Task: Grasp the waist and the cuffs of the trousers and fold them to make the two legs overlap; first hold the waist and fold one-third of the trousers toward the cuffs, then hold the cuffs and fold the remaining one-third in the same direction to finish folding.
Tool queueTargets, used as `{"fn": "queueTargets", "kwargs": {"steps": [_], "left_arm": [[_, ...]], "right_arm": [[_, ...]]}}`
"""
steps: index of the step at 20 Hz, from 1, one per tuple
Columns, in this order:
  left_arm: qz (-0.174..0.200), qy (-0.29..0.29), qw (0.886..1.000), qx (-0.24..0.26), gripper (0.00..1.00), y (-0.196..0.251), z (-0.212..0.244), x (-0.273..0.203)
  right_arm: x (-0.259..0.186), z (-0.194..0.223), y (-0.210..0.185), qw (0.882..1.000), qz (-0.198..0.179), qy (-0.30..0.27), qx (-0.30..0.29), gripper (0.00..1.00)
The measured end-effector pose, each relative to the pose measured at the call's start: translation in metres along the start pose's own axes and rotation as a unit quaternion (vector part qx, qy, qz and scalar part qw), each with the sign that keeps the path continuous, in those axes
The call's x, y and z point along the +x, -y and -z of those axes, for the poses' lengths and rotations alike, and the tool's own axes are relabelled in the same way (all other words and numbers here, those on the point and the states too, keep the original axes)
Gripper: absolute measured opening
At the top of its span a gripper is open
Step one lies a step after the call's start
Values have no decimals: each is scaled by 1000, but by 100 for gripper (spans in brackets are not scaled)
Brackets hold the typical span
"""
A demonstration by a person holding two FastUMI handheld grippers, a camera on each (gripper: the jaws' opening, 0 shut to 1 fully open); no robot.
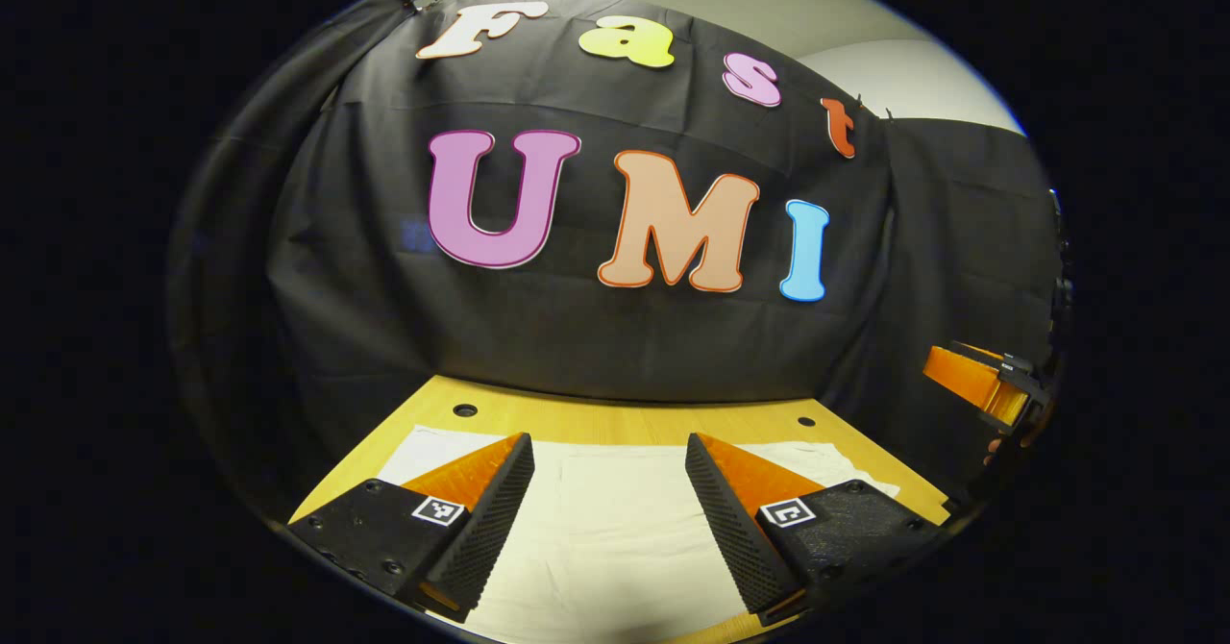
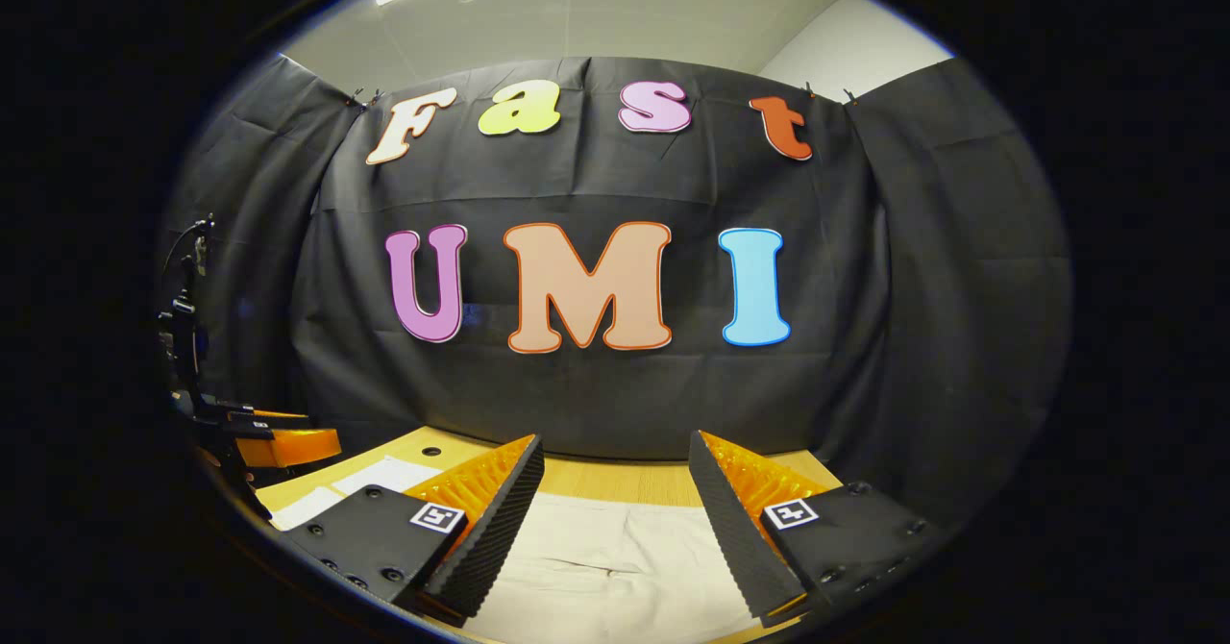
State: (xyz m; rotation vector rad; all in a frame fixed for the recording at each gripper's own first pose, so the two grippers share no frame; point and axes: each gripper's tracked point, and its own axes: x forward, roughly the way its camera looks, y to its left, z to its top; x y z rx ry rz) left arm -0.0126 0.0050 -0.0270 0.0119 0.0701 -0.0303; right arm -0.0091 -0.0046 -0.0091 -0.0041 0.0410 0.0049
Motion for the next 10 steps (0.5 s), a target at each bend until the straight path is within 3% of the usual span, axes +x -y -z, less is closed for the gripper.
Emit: {"fn": "queueTargets", "kwargs": {"steps": [6, 10], "left_arm": [[64, -83, 994, 30, 96, -12, 46, -6], [118, -153, 978, 82, 96, -32, 86, -24]], "right_arm": [[-5, 14, -3, 1000, 18, -19, -12, 97], [-9, 29, -9, 999, 33, -34, -9, 97]]}}
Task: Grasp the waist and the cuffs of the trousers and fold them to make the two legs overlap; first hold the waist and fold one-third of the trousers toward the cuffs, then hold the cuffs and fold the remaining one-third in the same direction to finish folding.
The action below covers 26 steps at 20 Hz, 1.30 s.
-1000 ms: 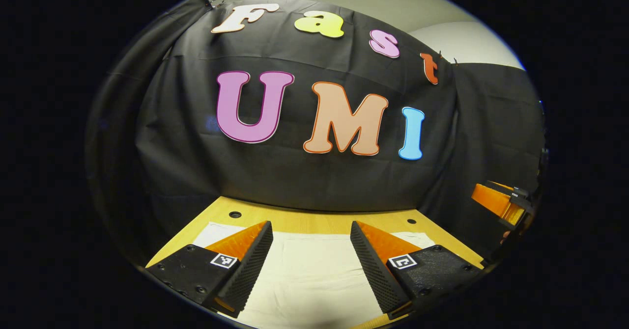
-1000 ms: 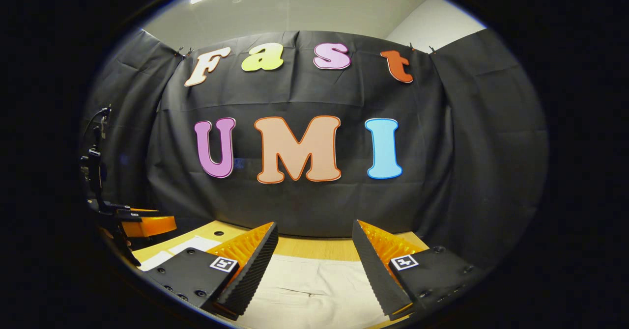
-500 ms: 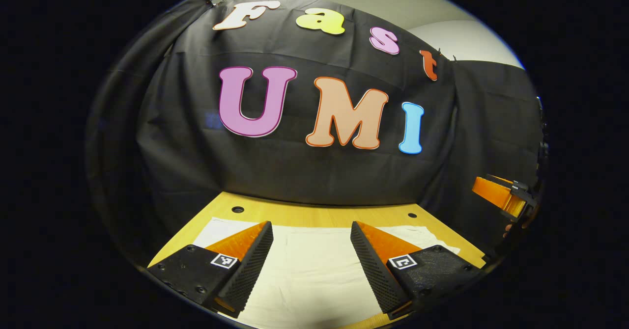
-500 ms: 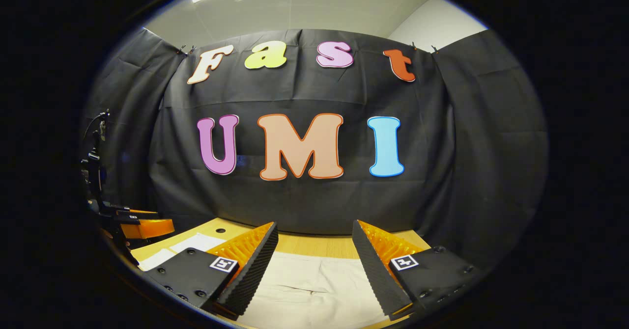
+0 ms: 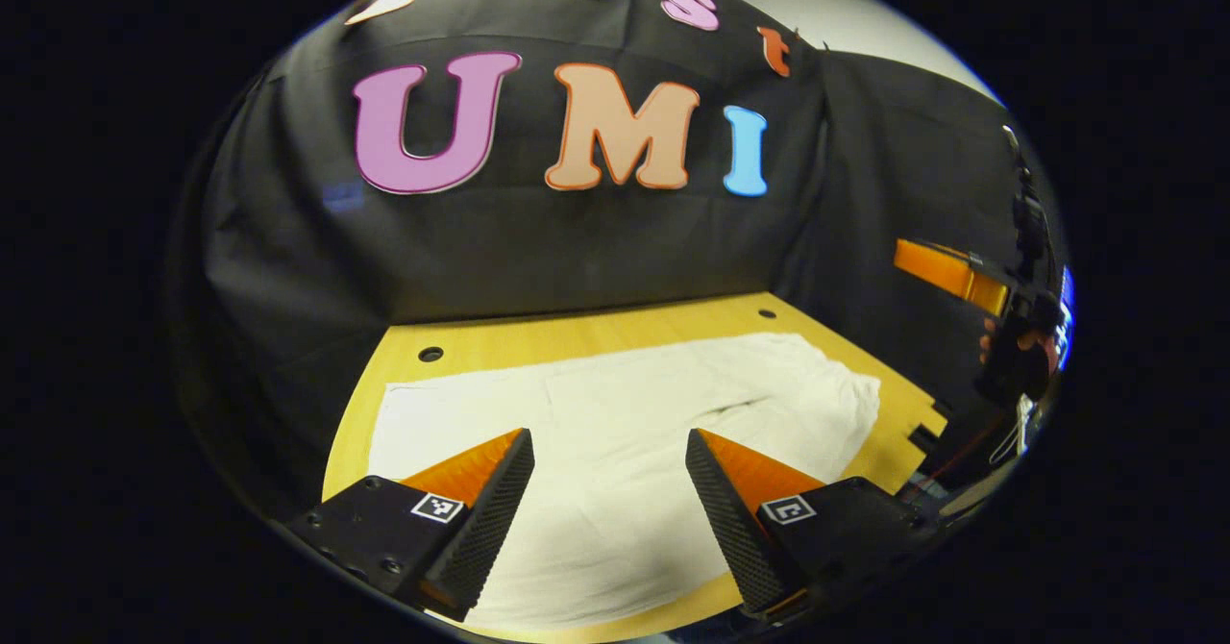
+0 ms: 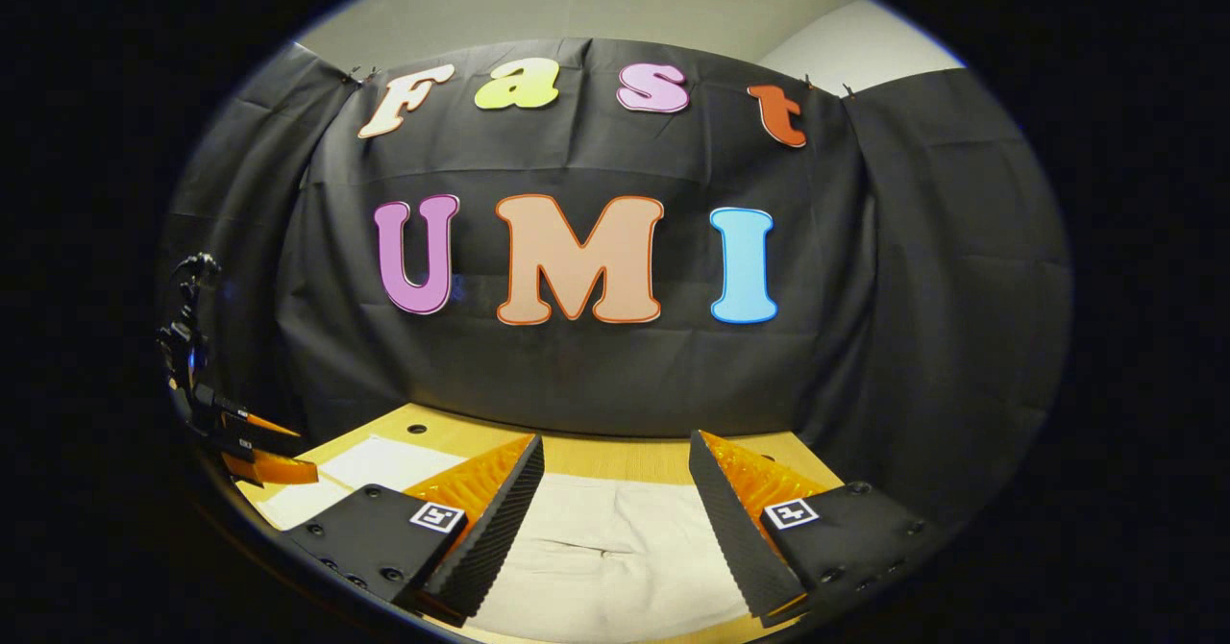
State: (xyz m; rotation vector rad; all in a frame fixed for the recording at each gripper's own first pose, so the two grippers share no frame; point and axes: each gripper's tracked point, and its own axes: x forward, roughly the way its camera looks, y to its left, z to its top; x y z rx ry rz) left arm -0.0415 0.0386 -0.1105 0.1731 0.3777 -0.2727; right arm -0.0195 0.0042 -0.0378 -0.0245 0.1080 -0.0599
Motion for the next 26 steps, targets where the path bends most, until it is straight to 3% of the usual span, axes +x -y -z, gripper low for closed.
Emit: {"fn": "queueTargets", "kwargs": {"steps": [3, 6, 8, 13, 23, 26], "left_arm": [[54, -49, 997, 36, 96, 4, 31, -10], [99, -111, 985, 92, 96, 3, 70, -22], [132, -157, 971, 127, 96, 1, 95, -29], [191, -265, 921, 210, 93, -12, 167, -53], [219, -383, 849, 289, 92, -61, 248, -63], [221, -401, 834, 308, 88, -72, 260, -64]], "right_arm": [[-4, 15, -4, 1000, 9, -15, 9, 98], [-7, 30, -8, 999, 18, -31, 4, 97], [-8, 37, -12, 999, 18, -39, 0, 97], [-12, 45, -18, 999, 22, -43, -2, 98], [-27, 72, -5, 996, 40, -73, -12, 97], [-30, 77, -2, 996, 45, -77, -10, 98]]}}
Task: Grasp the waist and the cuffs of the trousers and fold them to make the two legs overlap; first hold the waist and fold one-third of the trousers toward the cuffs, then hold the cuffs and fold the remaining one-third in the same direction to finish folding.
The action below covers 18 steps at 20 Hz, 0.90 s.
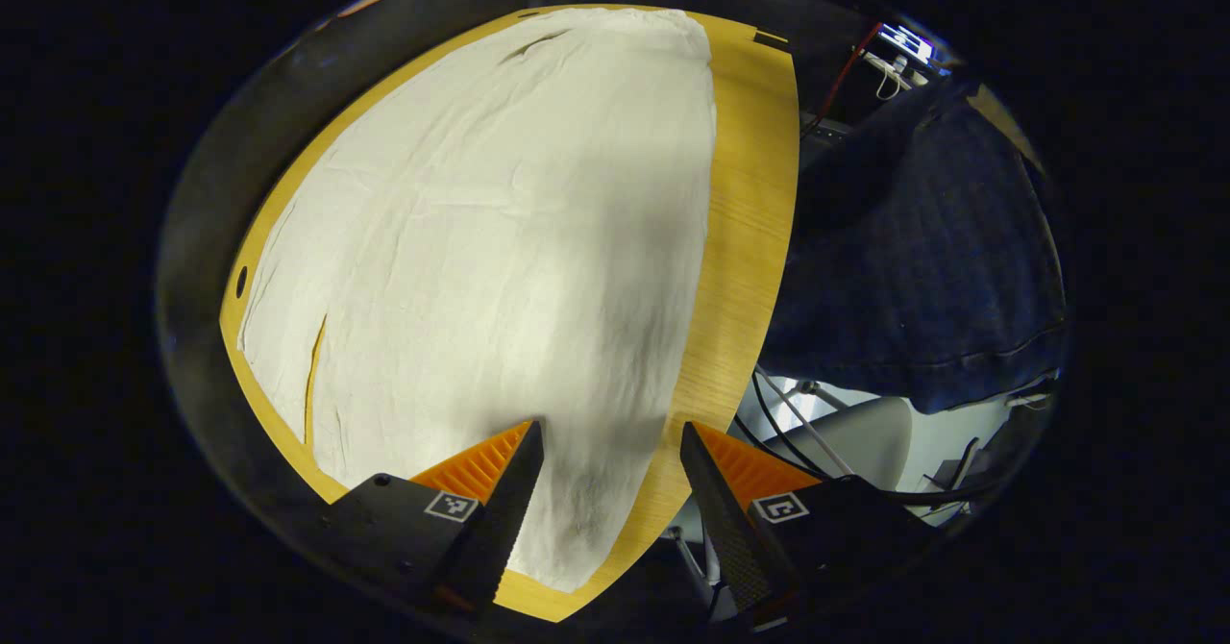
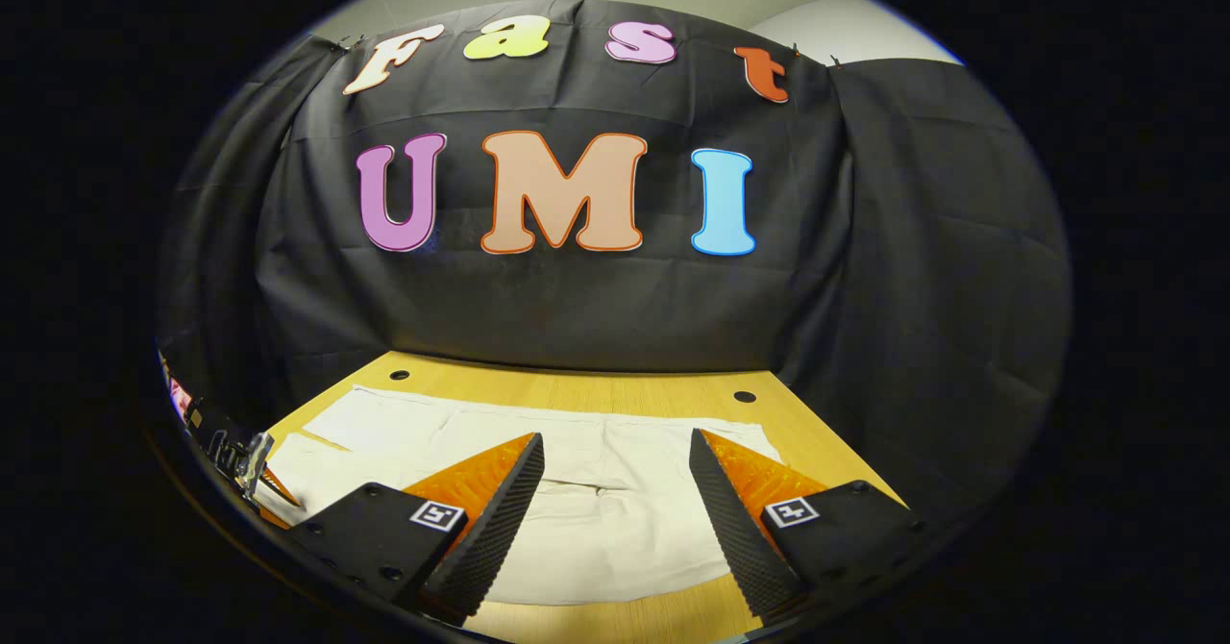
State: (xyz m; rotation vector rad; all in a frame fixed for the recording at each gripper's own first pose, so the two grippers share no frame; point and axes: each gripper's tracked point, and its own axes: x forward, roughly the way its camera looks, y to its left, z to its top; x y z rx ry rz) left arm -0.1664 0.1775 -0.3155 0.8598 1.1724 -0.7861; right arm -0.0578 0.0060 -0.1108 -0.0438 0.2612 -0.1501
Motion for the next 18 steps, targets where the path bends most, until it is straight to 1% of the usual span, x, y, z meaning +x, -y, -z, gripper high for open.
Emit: {"fn": "queueTargets", "kwargs": {"steps": [2, 4, 8, 11, 12, 13, 14, 15, 16, 17, 18], "left_arm": [[4, -10, 1000, -1, 87, -2, 4, 2], [4, -21, 1000, 1, 82, -5, 8, 2], [5, -27, 1000, 7, 76, -8, 9, 3], [8, -39, 999, 11, 75, -7, 10, 2], [5, -42, 999, 8, 72, -9, 10, 3], [4, -43, 999, 3, 71, -11, 10, 2], [3, -44, 999, -1, 65, -13, 10, 3], [1, -43, 999, -3, 62, -15, 10, 3], [-2, -42, 999, -2, 53, -18, 9, 3], [-4, -39, 999, 0, 46, -23, 7, 4], [-9, -38, 999, -1, 27, -26, 5, 5]], "right_arm": [[0, 2, 0, 1000, 1, -3, -1, 98], [1, 4, 0, 1000, 1, -6, -3, 98], [2, 7, -2, 1000, -5, -10, -4, 98], [3, 9, -4, 1000, -15, -13, -6, 97], [6, 8, -6, 1000, -20, -15, -9, 98], [7, 9, -7, 999, -25, -17, -11, 98], [9, 8, -8, 999, -30, -17, -14, 98], [12, 7, -11, 999, -37, -19, -16, 98], [14, 9, -13, 999, -44, -21, -19, 97], [16, 9, -14, 998, -52, -23, -22, 98], [19, 10, -17, 998, -60, -26, -25, 98]]}}
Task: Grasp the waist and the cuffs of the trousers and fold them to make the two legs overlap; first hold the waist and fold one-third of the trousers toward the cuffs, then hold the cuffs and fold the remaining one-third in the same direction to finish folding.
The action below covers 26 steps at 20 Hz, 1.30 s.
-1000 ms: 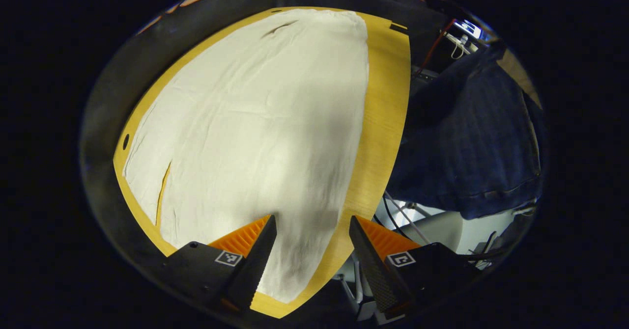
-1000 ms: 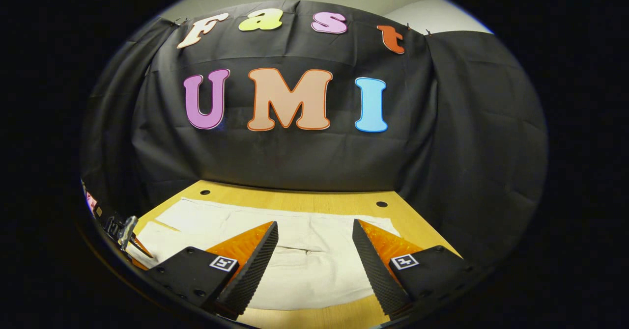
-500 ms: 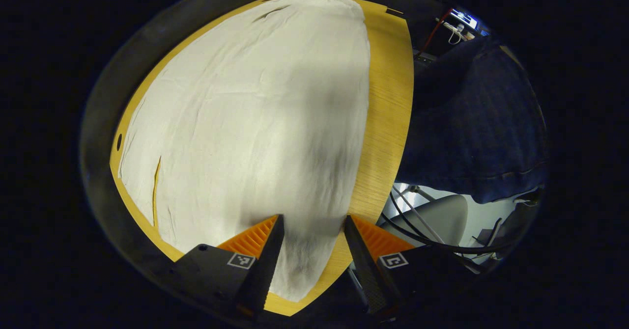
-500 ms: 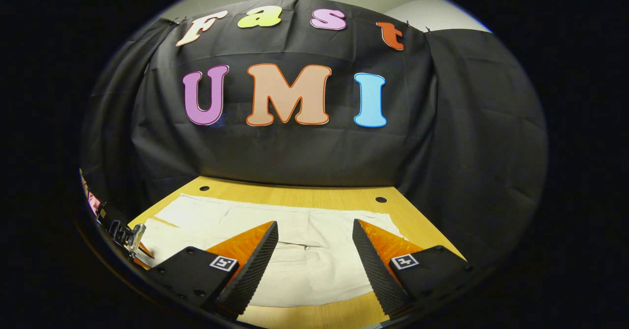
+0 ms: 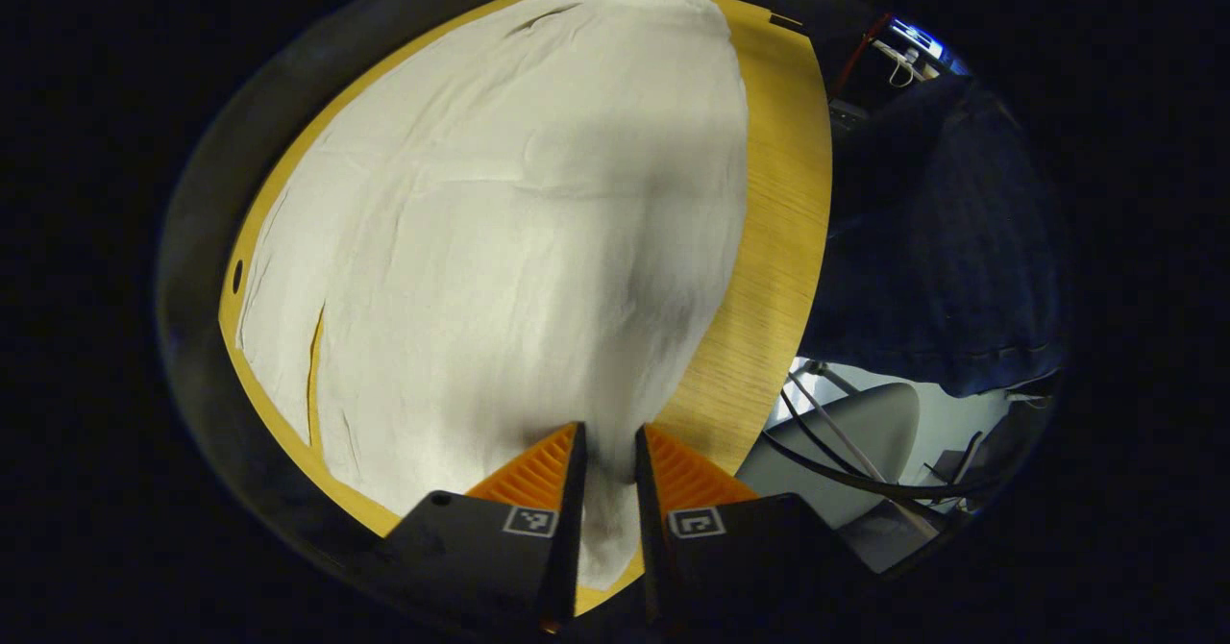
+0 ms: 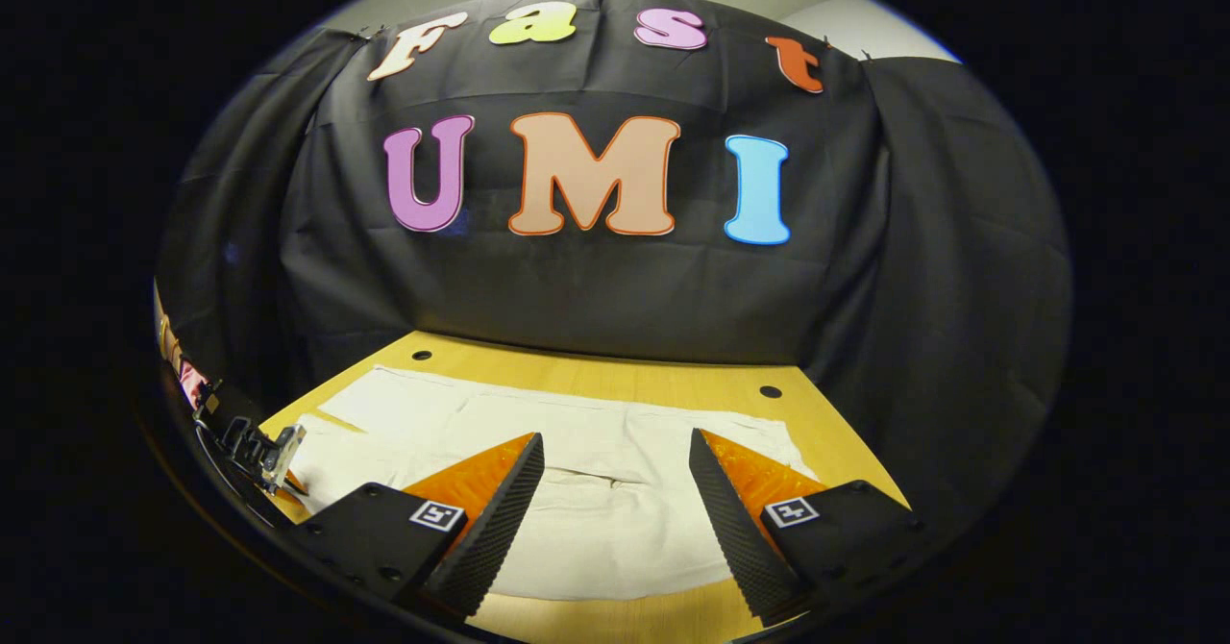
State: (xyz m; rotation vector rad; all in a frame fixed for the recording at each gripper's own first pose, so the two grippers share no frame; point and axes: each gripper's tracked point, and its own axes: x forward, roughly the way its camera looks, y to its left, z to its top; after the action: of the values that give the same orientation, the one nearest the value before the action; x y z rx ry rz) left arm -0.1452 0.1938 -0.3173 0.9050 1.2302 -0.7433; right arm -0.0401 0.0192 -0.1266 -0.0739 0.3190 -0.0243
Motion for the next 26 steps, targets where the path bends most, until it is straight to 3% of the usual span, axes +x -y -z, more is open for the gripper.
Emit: {"fn": "queueTargets", "kwargs": {"steps": [1, 2, 3, 9, 13, 16, 19, 26], "left_arm": [[-9, 1, 1000, 0, 20, -2, -1, 1], [-13, -1, 1000, -5, 3, -2, 0, 3], [-16, -3, 1000, -7, 0, -3, 0, 1], [-18, -8, 1000, -13, 0, -3, 0, 0], [-24, -15, 1000, -15, 0, -3, 0, 0], [-24, -24, 999, -25, 0, -3, -1, 0], [-22, -32, 998, -42, 0, -2, 0, 0], [-28, -47, 997, -54, 0, -3, -1, 0]], "right_arm": [[3, -1, -2, 1000, -9, -3, -4, 97], [2, 1, -3, 1000, -20, -5, -7, 97], [2, 5, -5, 999, -30, -9, -10, 98], [25, 26, -4, 993, -103, -53, -32, 98], [30, 63, 17, 979, -153, -103, -91, 98], [32, 107, 40, 951, -195, -161, -178, 98], [28, 151, 62, 909, -239, -223, -259, 98], [24, 208, 89, 821, -325, -309, -353, 98]]}}
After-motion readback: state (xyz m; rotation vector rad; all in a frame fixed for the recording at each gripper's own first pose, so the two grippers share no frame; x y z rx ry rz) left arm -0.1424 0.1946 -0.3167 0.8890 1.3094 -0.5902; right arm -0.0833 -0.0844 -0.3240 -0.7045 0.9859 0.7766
